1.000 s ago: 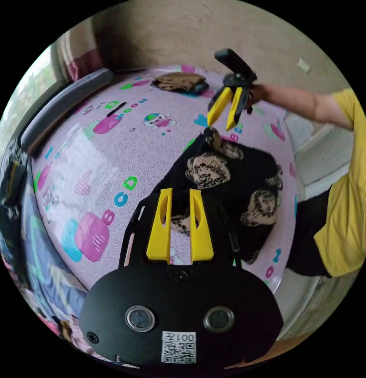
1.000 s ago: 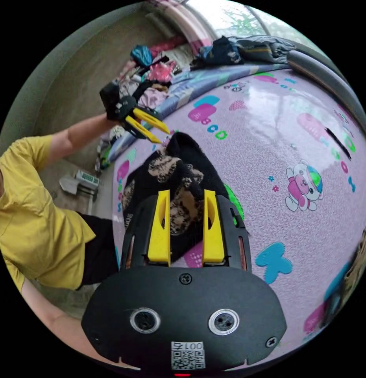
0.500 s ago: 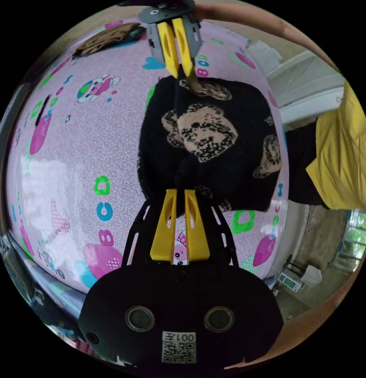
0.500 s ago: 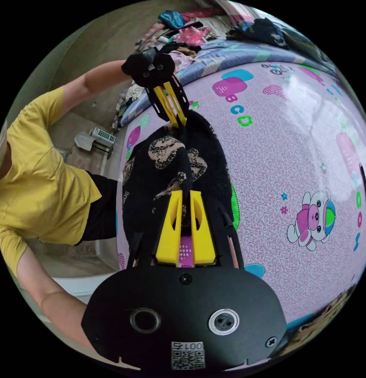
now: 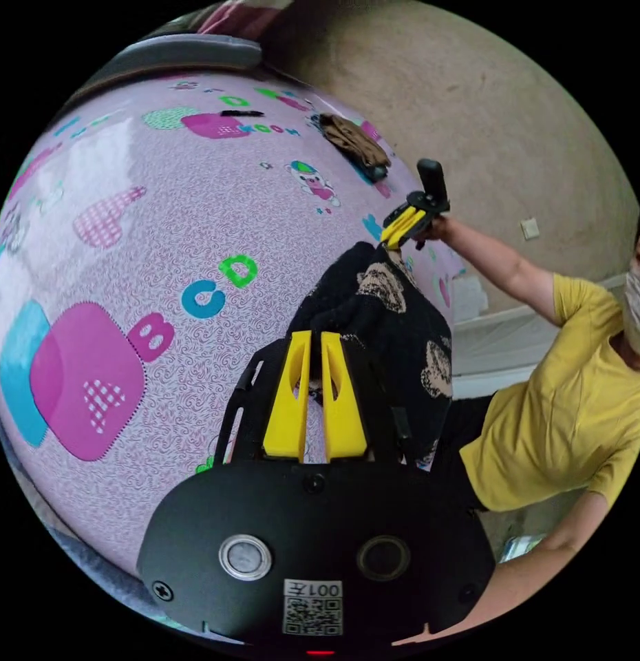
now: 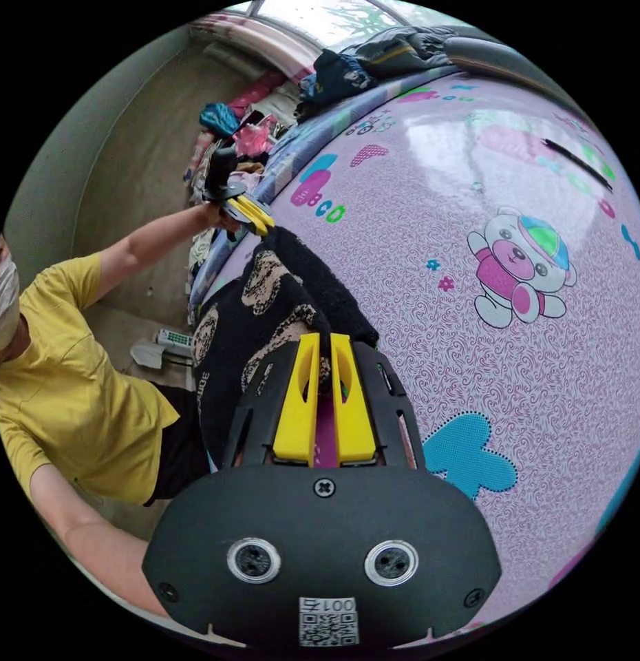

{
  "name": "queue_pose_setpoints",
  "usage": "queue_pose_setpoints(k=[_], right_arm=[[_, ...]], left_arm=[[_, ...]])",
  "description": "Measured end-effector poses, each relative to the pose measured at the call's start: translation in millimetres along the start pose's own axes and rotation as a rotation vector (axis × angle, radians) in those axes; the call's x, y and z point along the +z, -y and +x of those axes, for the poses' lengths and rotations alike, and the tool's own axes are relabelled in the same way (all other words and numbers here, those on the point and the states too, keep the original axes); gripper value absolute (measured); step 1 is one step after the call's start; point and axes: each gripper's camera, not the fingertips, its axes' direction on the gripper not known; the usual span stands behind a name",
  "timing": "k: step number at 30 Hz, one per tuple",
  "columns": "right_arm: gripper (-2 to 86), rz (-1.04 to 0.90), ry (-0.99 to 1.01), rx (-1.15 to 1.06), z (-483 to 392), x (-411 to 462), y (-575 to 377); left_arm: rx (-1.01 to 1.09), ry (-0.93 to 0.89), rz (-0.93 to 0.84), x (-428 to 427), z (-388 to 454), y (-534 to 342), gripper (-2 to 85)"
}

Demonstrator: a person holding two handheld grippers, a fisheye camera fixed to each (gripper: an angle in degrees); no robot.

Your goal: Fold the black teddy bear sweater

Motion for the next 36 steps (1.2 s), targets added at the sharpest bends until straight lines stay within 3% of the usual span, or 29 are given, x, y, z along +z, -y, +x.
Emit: queue_pose_setpoints(k=[8,12,14,16,17,22,30,36], right_arm=[[3.2,0.162,-0.042,-0.104,-36,-39,8],[1.1,0.116,-0.030,-0.199,-67,-22,26],[0.4,-0.019,0.010,-0.217,-69,10,34],[0.2,-0.113,-0.086,-0.152,-55,34,37],[0.1,-0.151,-0.165,-0.108,-42,45,35],[0.1,0.018,-0.109,0.076,-7,39,25],[0.3,0.246,0.096,0.076,-27,-11,-15],[0.4,0.094,0.199,0.135,-45,19,-57]], left_arm=[[0.099,0.047,0.192,-49,30,-14,0.2],[0.307,0.073,0.065,-12,83,-8,-1.4],[0.348,0.092,0.005,17,93,-8,-1.5],[0.242,0.265,-0.055,49,73,-7,-1.5],[0.207,0.257,-0.049,53,62,-8,-1.5],[-0.140,0.021,0.218,47,-10,-29,-1.5],[-0.179,-0.059,0.235,13,20,-63,-1.5],[-0.179,-0.089,0.217,28,64,-119,-1.4]])
